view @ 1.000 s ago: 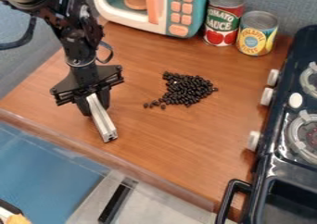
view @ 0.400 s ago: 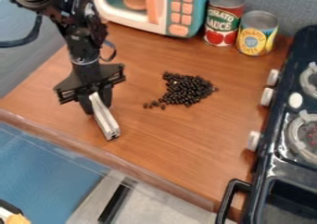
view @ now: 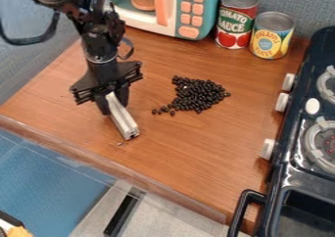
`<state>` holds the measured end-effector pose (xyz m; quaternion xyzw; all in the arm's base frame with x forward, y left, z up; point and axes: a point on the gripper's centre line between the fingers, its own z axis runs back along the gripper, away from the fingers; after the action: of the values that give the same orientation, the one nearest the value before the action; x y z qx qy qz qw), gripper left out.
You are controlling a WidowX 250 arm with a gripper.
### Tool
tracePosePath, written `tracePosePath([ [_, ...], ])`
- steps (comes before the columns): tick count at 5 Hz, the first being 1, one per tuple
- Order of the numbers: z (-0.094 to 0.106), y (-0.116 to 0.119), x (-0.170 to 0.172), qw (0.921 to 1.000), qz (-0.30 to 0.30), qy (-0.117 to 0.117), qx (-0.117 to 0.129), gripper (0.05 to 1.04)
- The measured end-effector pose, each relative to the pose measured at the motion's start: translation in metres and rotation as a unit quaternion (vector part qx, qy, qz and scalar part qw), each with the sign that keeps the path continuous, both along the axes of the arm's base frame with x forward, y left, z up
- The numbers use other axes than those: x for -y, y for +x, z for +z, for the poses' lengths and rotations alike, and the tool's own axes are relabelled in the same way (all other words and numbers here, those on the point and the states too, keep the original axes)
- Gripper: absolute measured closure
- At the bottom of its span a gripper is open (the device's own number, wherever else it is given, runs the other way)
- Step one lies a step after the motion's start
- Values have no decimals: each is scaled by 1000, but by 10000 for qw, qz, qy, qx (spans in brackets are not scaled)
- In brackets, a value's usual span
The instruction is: Sweep into pile
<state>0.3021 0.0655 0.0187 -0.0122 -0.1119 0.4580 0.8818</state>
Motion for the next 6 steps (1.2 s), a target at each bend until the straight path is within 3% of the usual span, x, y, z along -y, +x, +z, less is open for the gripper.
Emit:
tracePosePath([
  [6, -2, 48, 46, 9994, 20, -169, 299, 717],
])
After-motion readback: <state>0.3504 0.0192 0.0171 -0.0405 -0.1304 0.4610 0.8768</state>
